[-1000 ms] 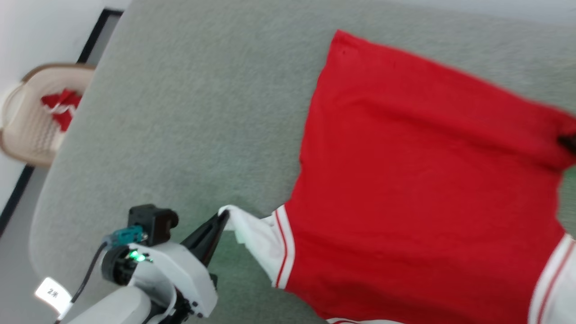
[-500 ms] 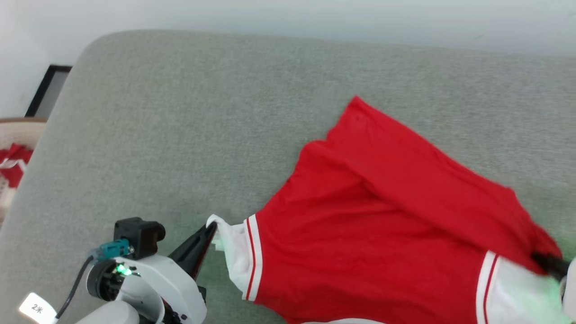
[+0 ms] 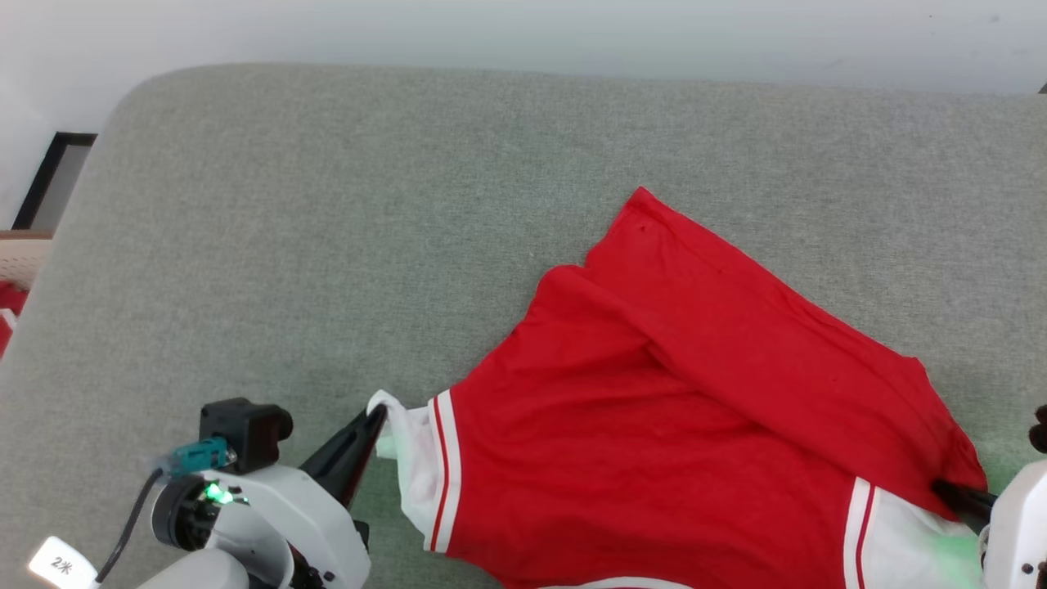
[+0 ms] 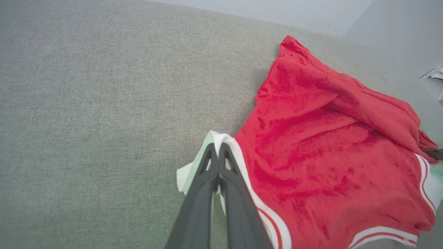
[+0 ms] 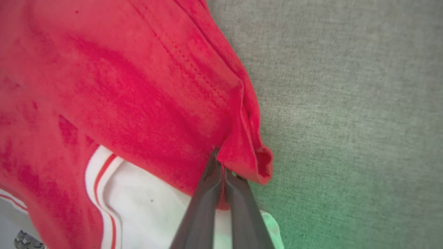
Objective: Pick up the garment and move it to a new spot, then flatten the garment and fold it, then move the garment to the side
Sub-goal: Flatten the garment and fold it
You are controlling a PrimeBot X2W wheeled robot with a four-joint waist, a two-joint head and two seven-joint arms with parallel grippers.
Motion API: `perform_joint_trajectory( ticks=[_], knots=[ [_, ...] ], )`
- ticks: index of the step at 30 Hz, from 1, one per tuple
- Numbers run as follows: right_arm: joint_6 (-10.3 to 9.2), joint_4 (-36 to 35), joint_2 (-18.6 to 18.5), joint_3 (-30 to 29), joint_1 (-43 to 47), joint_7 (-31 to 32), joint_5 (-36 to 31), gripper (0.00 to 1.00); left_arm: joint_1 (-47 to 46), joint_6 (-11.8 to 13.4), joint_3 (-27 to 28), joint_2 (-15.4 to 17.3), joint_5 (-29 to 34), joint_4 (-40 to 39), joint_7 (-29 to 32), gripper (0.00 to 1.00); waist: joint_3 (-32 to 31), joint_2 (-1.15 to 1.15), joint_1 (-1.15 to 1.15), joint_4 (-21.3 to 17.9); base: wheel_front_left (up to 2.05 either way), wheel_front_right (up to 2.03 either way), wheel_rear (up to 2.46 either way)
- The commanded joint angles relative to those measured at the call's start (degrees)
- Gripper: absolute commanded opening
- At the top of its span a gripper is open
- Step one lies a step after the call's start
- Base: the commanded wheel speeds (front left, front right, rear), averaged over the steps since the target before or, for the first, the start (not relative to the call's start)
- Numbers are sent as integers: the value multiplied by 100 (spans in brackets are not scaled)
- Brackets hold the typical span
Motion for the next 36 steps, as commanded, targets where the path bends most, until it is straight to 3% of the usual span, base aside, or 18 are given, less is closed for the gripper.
perform_joint_trajectory(
  ticks=[1,7,13,18,22,26,30,36],
  knots=[
    [-8,98,-29,88,-2,82,-69,100,31,1,24,2,-33,17,-22,0,-17,0,0,-19,0,0,0],
    [-7,-296,-233,43,69,472,-1,100,128,44,34,28,-65,-4,-68,0,-104,0,0,-80,0,0,0],
    [-6,-1282,-298,-425,192,954,-10,100,146,32,9,3,-75,-57,-57,0,-167,0,0,-29,0,0,0],
    [-5,-2081,-357,-647,-43,987,-94,100,71,-5,-42,-65,-25,-84,-24,0,-163,0,0,122,0,0,0],
    [-5,-2522,-517,-296,-611,553,-194,100,-35,-81,-113,-183,44,-67,-5,0,-95,0,0,338,0,0,0],
    [-5,-2166,-818,492,-1489,-87,-297,100,-197,-180,-175,-334,102,-5,12,0,49,0,0,601,0,0,0],
    [-6,-1299,-1036,1403,-2511,-664,-300,100,-405,-299,-247,-530,187,74,27,0,251,0,0,913,0,0,0],
    [-5,251,-1235,2909,-3978,-873,55,100,-731,-533,-368,-911,272,288,13,0,586,0,0,1411,0,0,0]
  ],
)
